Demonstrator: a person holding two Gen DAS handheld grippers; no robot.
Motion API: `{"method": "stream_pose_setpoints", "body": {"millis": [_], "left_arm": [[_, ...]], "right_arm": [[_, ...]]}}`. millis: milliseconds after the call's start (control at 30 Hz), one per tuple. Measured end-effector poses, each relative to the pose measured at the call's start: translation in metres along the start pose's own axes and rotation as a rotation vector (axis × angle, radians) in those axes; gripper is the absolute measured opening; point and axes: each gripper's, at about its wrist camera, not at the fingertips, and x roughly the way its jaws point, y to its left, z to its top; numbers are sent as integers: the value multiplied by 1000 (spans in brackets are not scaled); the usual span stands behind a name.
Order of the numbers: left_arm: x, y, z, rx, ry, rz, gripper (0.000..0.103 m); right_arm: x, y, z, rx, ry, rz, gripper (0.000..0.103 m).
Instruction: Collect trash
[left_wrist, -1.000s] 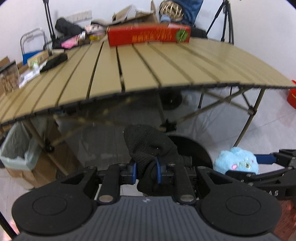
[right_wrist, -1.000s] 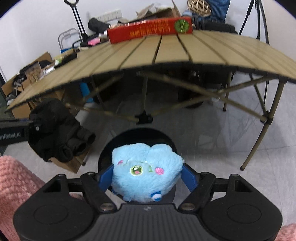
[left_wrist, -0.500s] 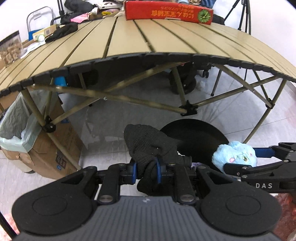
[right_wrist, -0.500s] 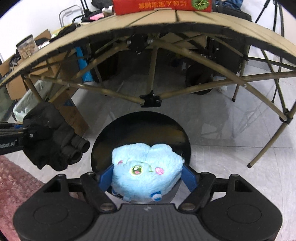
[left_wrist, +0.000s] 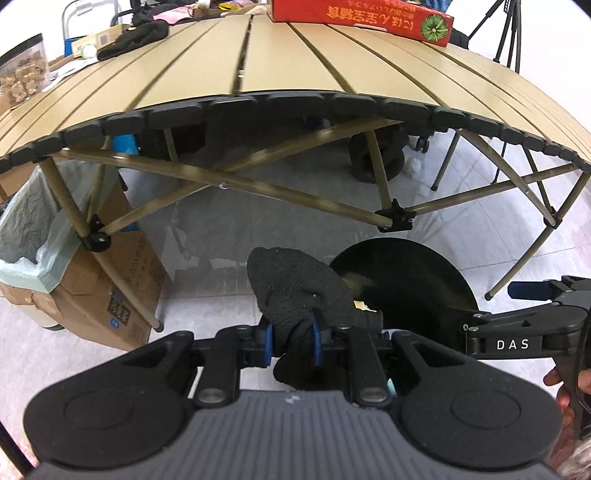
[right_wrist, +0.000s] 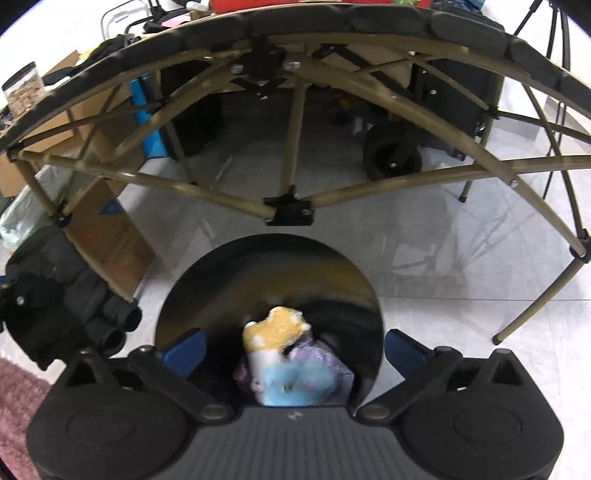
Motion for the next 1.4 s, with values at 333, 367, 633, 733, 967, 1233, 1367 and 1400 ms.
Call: {"method": "stream_pose_setpoints", "body": {"millis": [333,367,633,733,967,1233,1367,1400], "left_arm": [[22,-40,13,74,32,-40,20],[24,-45,14,85,32,-43,20],[42,-83,18,156,66,-69,20],[48,-94,19,178,82,-81,24],[52,-99,21,154,71,-63,103],[59,-88,22,114,146,-45,103],[37,-81,19,116,110,-33,103],[28,-80,17,124,89,-28,103]], "right_arm": [[-3,-43,-2,89,3,-120,103],[-4,-49,-2,104,6,-129,103],[-15,-85,-8,186,8,-174,103],[-18,-93,-12,207,7,-177,103],[-24,-92,-12,203,-5,-157,103],[-27,-90,-10,202,-11,-151,103],[-38,-88,-14,226,-32,-133,103],[-44,-87,-16,230,-41,-126,103]]}}
